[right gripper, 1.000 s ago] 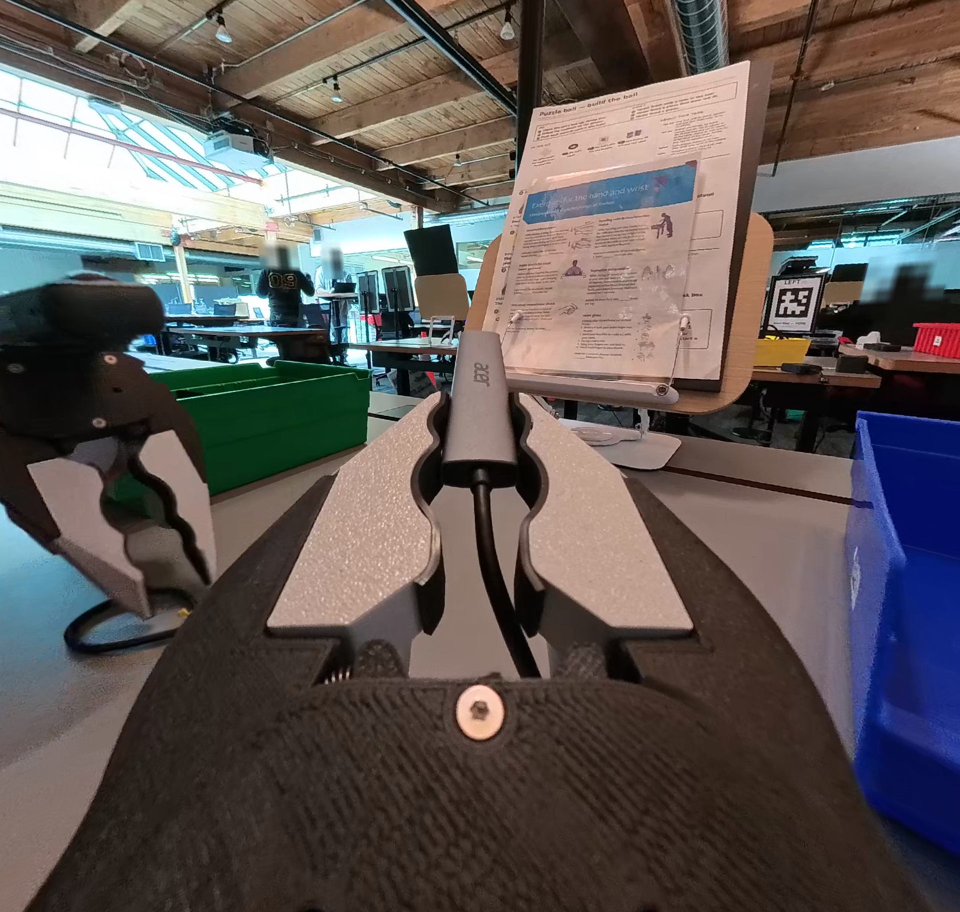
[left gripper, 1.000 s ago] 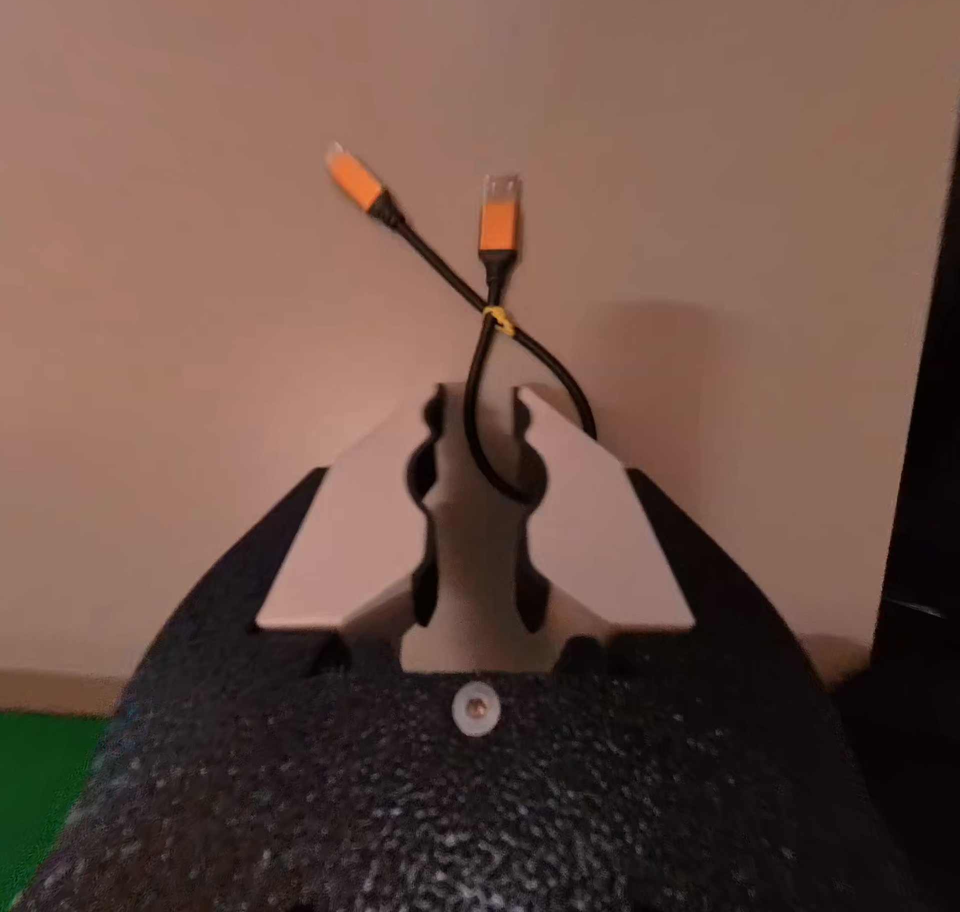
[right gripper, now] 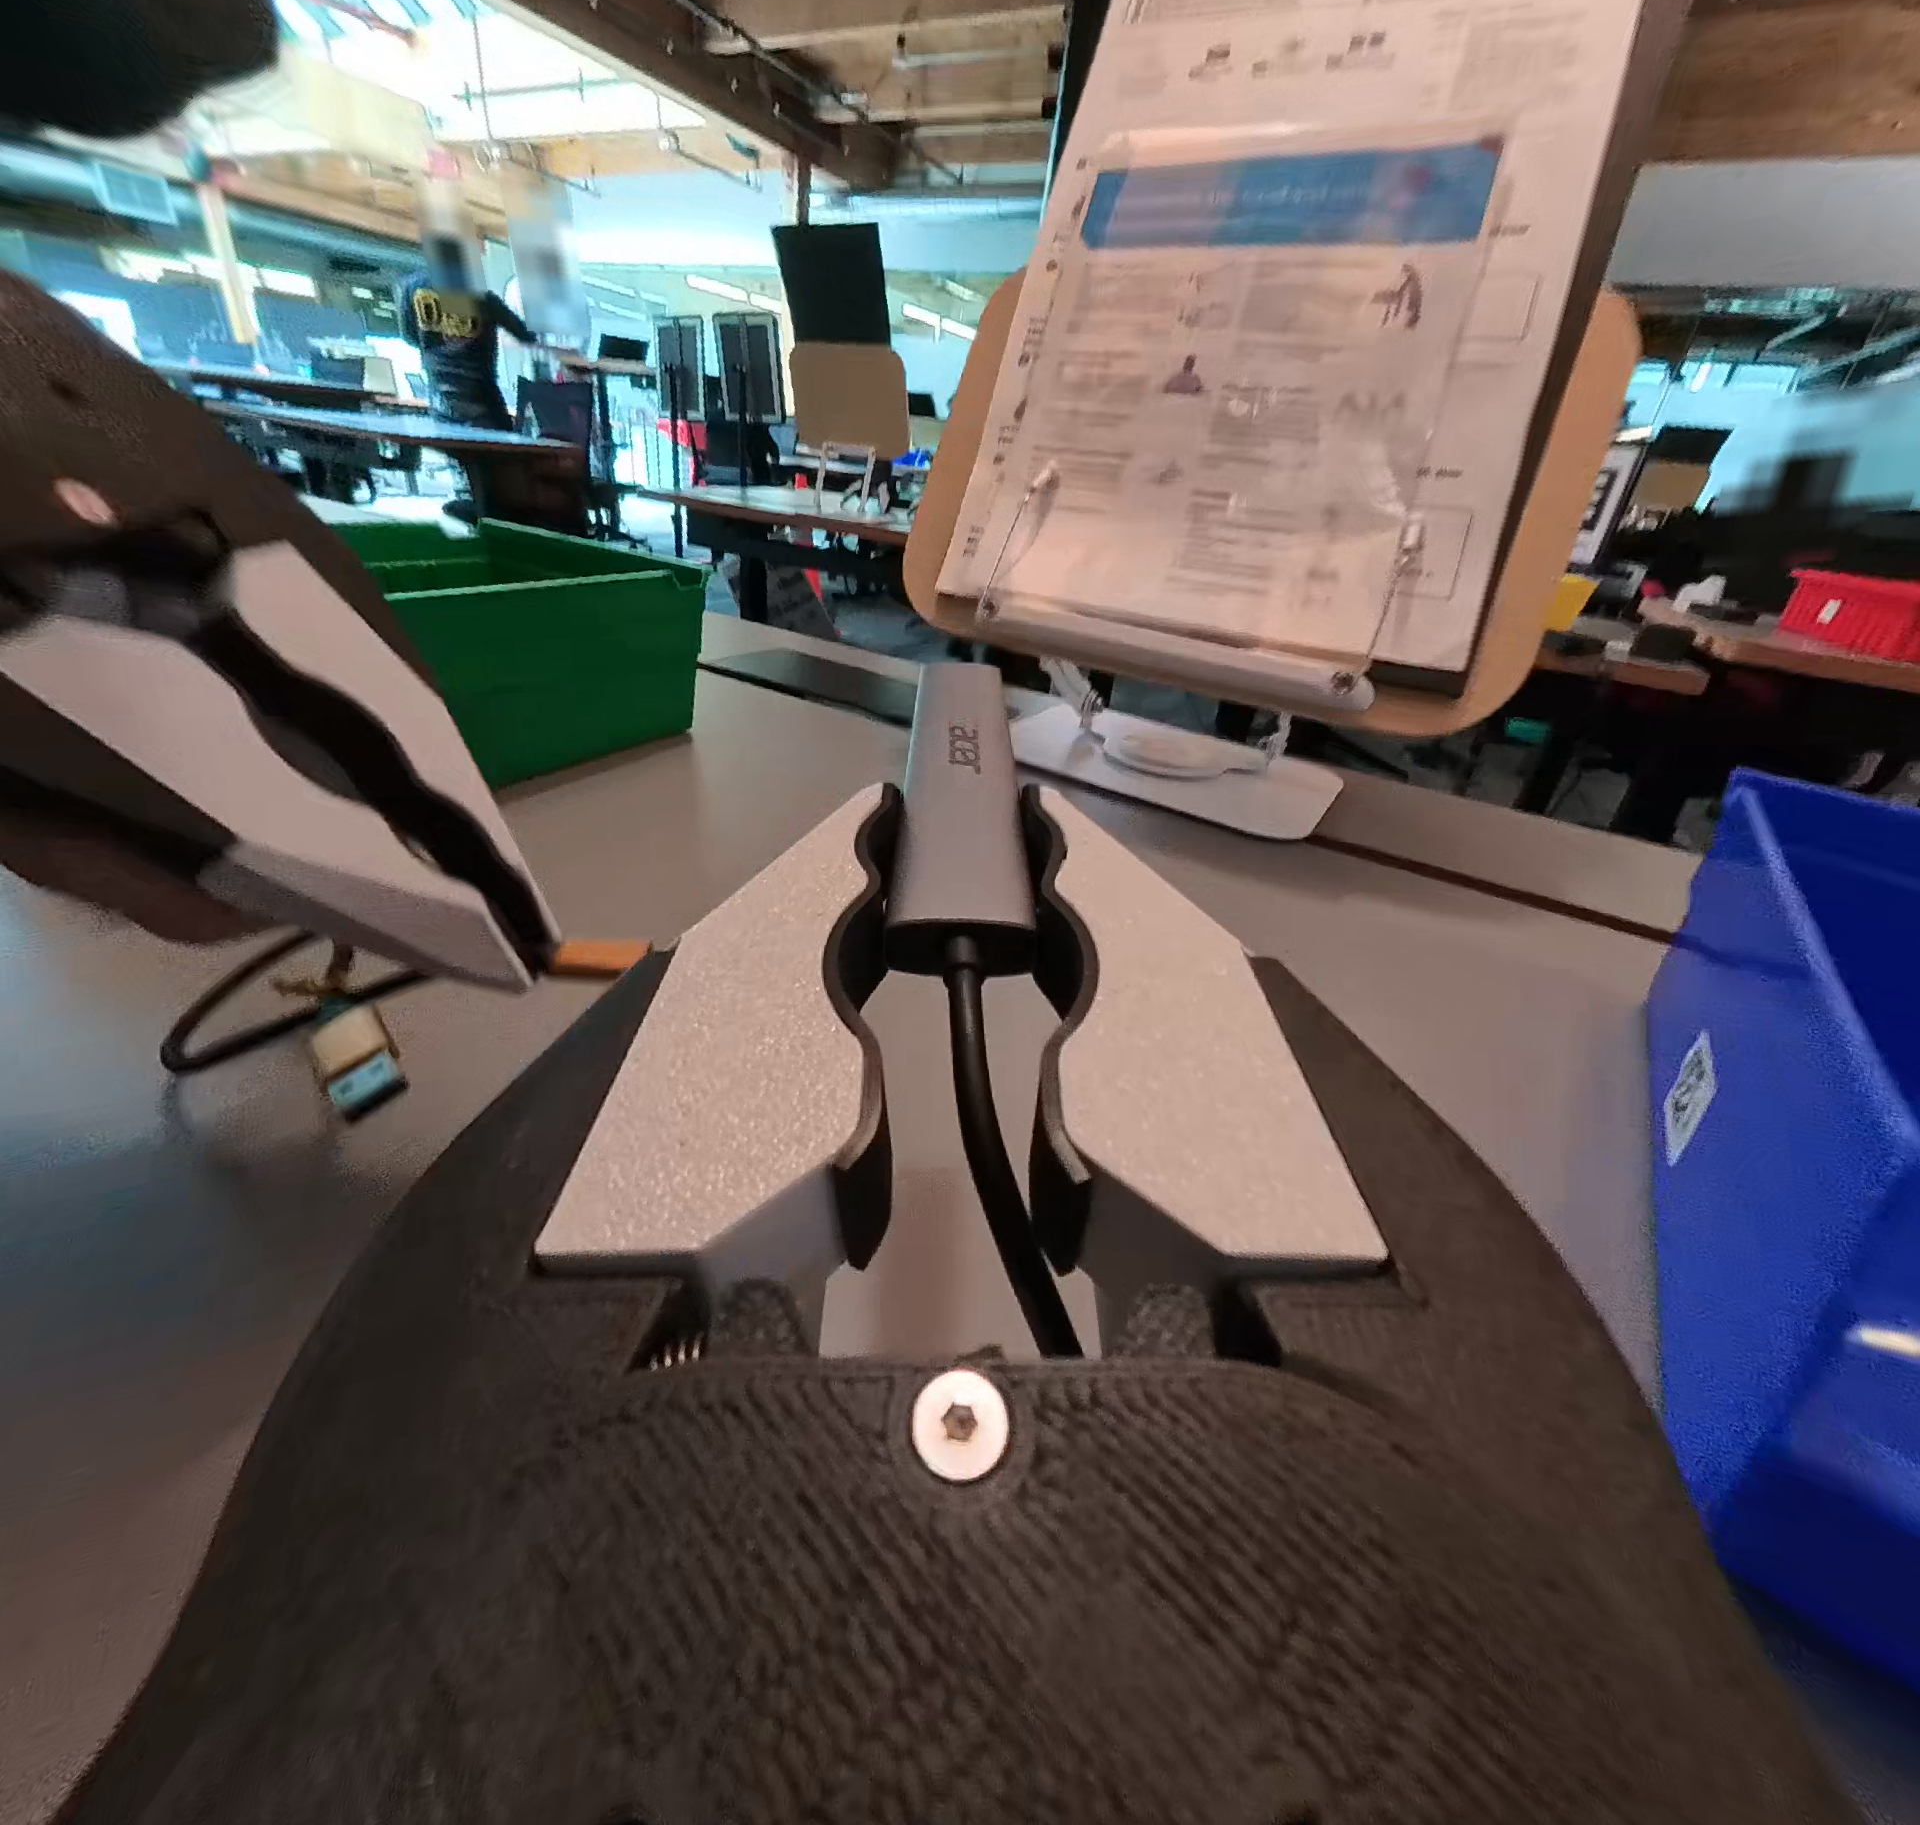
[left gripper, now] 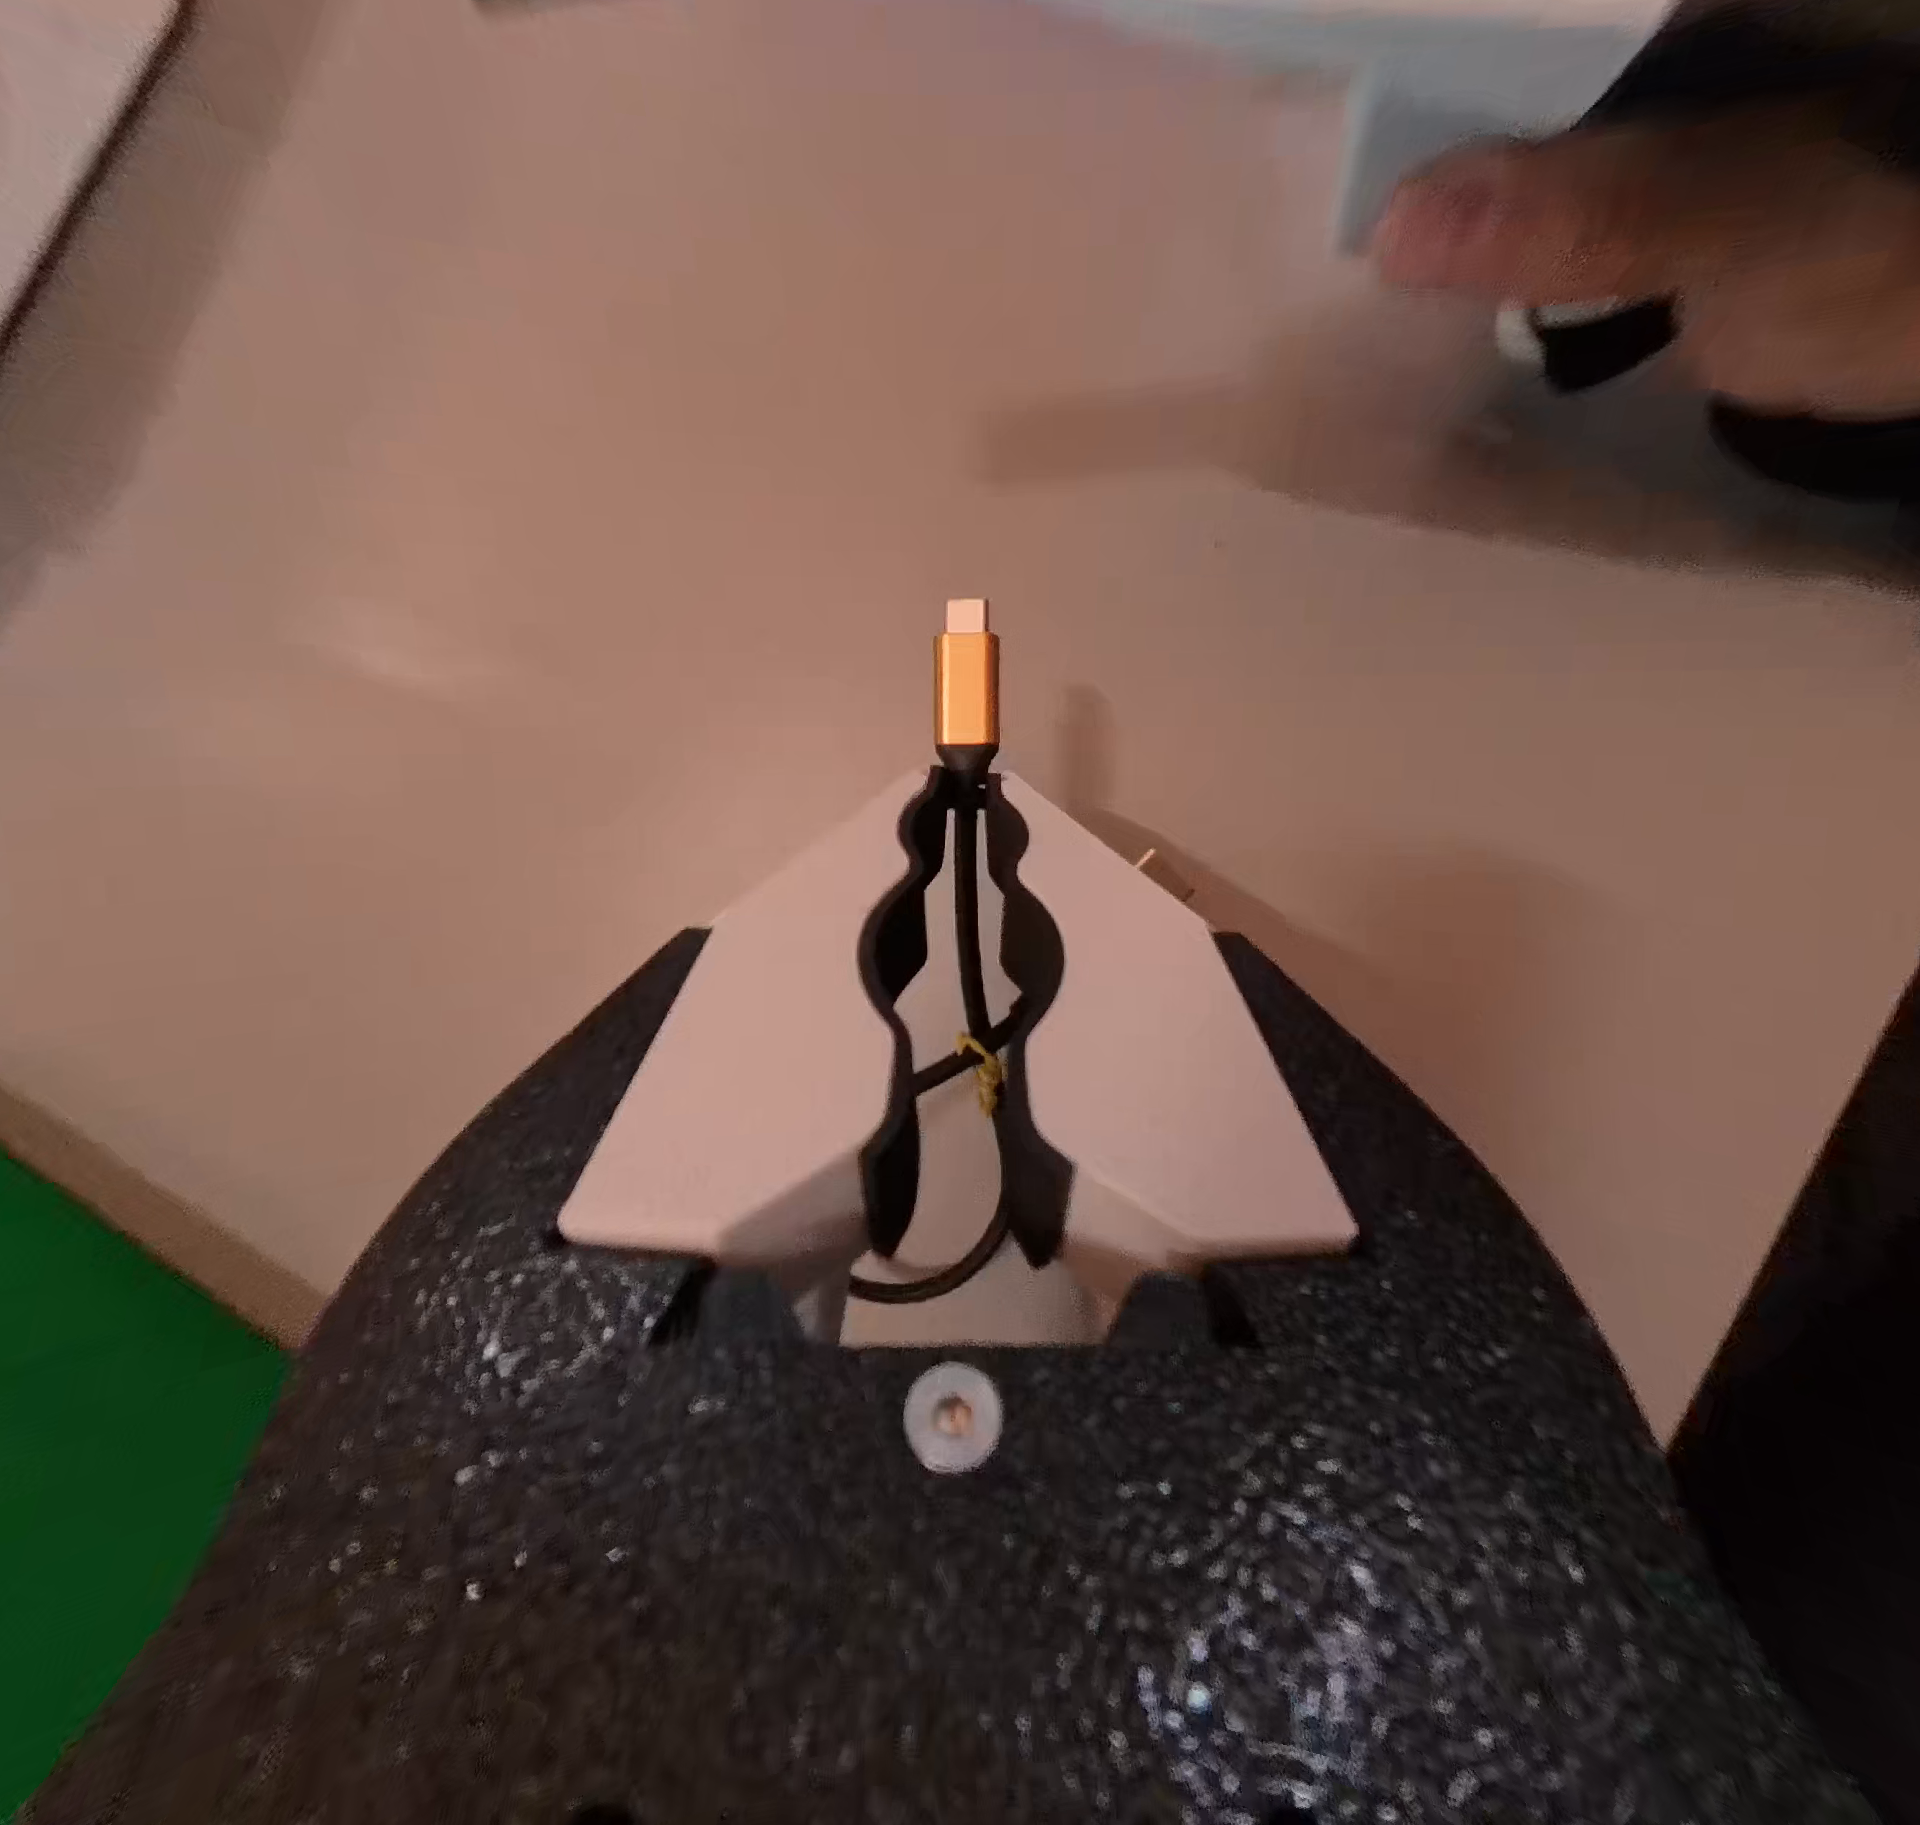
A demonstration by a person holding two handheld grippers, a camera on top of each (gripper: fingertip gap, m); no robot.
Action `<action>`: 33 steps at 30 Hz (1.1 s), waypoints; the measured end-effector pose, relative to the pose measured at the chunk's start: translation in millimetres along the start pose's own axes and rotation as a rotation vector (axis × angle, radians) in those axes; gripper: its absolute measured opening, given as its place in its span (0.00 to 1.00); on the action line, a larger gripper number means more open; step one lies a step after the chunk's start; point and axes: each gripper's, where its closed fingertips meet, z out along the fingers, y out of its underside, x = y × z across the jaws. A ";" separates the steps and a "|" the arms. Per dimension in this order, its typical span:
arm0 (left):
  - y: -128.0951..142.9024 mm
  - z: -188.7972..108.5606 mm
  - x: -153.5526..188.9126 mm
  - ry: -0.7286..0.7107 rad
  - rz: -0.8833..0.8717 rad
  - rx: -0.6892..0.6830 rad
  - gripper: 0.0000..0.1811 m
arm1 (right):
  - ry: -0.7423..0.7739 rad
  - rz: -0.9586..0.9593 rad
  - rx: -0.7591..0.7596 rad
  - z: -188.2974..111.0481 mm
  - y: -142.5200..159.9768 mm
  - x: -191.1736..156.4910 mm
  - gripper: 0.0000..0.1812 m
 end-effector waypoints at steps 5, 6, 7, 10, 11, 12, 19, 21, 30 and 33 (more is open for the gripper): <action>-12.6 -27.8 0.3 -0.034 -0.019 0.050 0.03 | -0.044 -0.016 -0.060 9.4 9.8 -19.3 0.12; -12.4 -29.4 -0.6 -0.034 -0.028 0.054 0.03 | -0.061 -0.011 -0.061 10.3 9.9 -23.6 0.12; -11.6 -30.0 -2.1 -0.032 -0.038 0.055 0.03 | -0.079 -0.012 -0.067 11.3 10.8 -28.1 0.12; -7.0 -30.1 -7.8 -0.022 -0.064 0.054 0.03 | -0.106 -0.059 -0.081 12.6 12.5 -37.7 0.12; -6.2 -30.6 -9.4 -0.017 -0.071 0.058 0.03 | -0.119 -0.075 -0.085 13.0 13.1 -41.4 0.12; -6.2 -31.4 -10.5 -0.009 -0.079 0.067 0.03 | -0.122 -0.091 -0.090 13.6 14.0 -43.9 0.12; -5.0 -35.0 -17.0 0.026 -0.140 0.104 0.02 | -0.143 -0.143 -0.086 20.5 13.9 -62.0 0.12; -4.8 -36.0 -18.8 0.025 -0.145 0.108 0.02 | -0.147 -0.145 -0.084 21.8 13.7 -66.1 0.12; -6.9 -37.2 -21.8 0.012 -0.155 0.127 0.03 | -0.144 -0.163 -0.090 23.3 15.3 -69.5 0.12; -7.8 -36.7 -20.5 0.000 -0.147 0.120 0.03 | -0.133 -0.178 -0.098 23.4 16.6 -68.6 0.12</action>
